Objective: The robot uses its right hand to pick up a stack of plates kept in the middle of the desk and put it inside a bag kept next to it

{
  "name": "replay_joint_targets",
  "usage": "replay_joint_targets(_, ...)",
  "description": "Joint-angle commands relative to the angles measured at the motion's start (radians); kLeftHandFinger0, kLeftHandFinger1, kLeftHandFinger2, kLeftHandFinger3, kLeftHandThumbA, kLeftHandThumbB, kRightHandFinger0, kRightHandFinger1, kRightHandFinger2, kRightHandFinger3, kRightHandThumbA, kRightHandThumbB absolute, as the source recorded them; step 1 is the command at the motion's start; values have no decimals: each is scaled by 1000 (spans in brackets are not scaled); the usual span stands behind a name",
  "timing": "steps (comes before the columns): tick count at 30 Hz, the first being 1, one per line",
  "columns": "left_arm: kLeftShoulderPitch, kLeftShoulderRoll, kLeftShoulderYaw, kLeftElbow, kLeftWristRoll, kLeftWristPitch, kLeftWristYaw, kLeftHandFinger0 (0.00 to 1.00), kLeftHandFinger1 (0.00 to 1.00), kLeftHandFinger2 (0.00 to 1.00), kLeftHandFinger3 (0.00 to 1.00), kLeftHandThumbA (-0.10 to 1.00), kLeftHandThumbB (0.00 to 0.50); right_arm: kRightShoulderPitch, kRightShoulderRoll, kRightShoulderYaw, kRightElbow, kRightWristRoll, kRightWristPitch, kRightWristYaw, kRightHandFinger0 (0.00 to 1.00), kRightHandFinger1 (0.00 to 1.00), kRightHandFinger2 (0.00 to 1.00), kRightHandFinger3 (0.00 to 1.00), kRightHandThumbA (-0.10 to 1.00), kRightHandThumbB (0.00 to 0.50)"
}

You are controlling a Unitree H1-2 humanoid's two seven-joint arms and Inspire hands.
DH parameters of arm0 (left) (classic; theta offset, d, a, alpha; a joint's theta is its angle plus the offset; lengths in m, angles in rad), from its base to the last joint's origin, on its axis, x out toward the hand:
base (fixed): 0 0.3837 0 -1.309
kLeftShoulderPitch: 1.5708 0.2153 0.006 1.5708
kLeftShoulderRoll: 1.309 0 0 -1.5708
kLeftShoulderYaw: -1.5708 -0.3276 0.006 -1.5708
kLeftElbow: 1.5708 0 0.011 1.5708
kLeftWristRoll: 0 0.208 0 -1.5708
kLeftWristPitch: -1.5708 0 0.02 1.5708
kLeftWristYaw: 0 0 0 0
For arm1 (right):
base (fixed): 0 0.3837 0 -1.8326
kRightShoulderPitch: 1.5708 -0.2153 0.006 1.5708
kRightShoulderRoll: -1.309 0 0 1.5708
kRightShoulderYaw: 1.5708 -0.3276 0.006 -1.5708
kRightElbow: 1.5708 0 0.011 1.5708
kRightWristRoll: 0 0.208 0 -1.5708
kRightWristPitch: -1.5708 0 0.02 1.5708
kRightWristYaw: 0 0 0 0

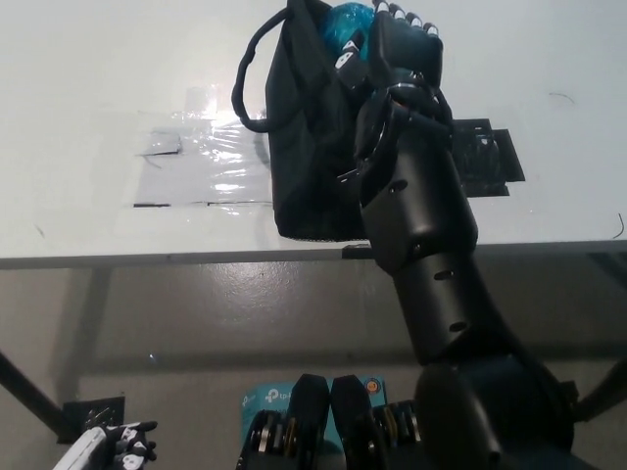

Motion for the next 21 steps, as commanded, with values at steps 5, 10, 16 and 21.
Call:
replay_joint_targets(5,6,18,-2,-7,8,-22,-3,814,803,845,894,-100,176,-184,-42,-46,-36,-18,16,75,1000,1000,1000,1000,1000,500)
replay_joint_targets(10,7,13,2,-14,-1,-5,-3,846,821,887,947,-100,172,-346,-97,-106,-13,1,16,96,1000,1000,1000,1000,1000,500)
replay_joint_targets(16,18,16,1,-17,0,-14,-6,846,818,883,946,-100,145,-480,-185,-116,-6,60,16,132,1000,1000,1000,1000,1000,500)
replay_joint_targets(21,21,14,2,-14,-3,-17,-6,831,815,879,938,-100,166,-461,-261,-91,-122,124,16,184,1000,1000,1000,1000,1000,500)
